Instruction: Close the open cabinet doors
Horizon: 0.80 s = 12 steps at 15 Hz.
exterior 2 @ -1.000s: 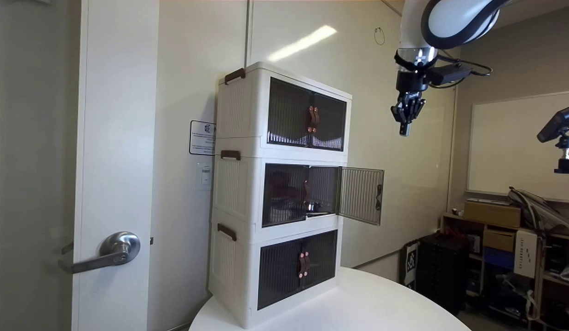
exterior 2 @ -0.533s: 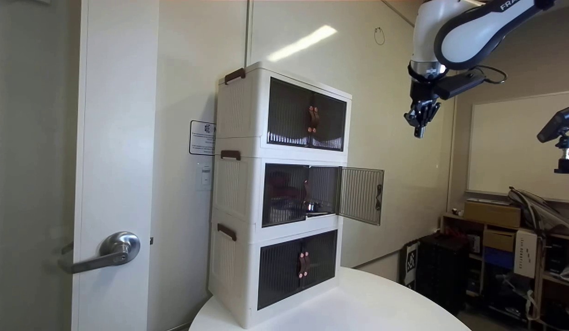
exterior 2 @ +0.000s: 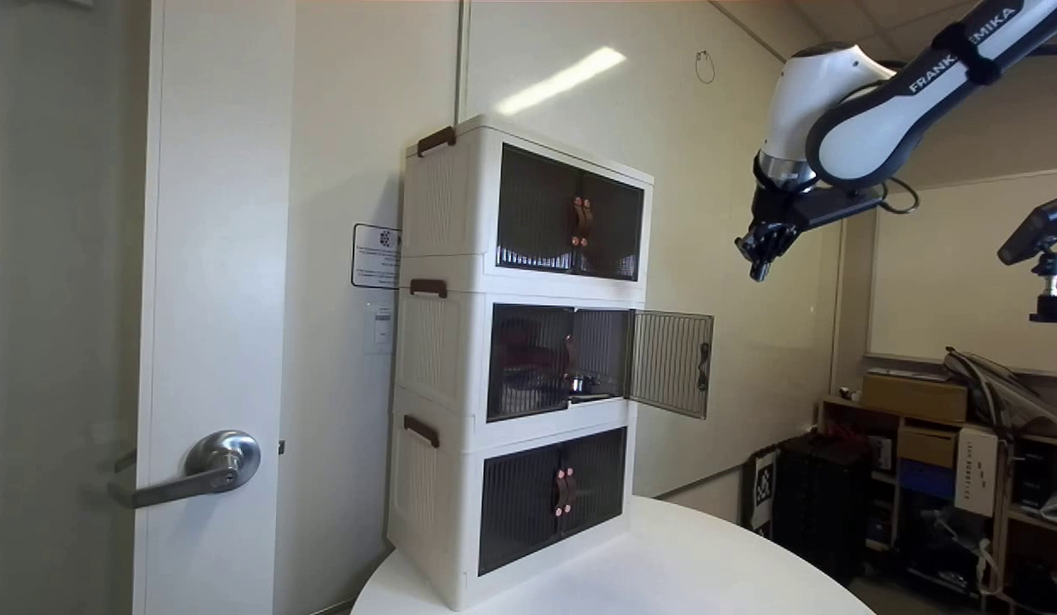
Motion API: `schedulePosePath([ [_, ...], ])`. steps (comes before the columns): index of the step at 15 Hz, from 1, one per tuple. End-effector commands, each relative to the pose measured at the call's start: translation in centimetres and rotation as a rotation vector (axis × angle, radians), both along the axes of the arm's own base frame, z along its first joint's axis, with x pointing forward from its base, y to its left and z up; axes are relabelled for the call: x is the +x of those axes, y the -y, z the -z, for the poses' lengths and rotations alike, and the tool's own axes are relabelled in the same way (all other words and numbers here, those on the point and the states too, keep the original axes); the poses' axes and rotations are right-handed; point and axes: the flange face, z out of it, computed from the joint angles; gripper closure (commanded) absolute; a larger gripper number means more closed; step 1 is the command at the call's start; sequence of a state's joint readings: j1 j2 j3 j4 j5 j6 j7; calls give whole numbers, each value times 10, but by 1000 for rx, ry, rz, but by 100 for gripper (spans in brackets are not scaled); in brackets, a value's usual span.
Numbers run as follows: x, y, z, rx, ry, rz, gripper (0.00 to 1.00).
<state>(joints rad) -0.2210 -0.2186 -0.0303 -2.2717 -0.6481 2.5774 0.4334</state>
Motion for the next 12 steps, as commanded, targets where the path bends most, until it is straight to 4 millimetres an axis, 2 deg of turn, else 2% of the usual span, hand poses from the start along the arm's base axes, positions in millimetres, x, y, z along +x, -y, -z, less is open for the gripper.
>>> schedulePosePath([
  [1,10,24,24,173,95,14,100],
  [3,12,34,36,272,147,32,100],
  [5,12,34,43,345,173,28,100],
  [9,15,39,41,423,160,-22,100],
  [12,10,58,44,438,129,-20,100],
])
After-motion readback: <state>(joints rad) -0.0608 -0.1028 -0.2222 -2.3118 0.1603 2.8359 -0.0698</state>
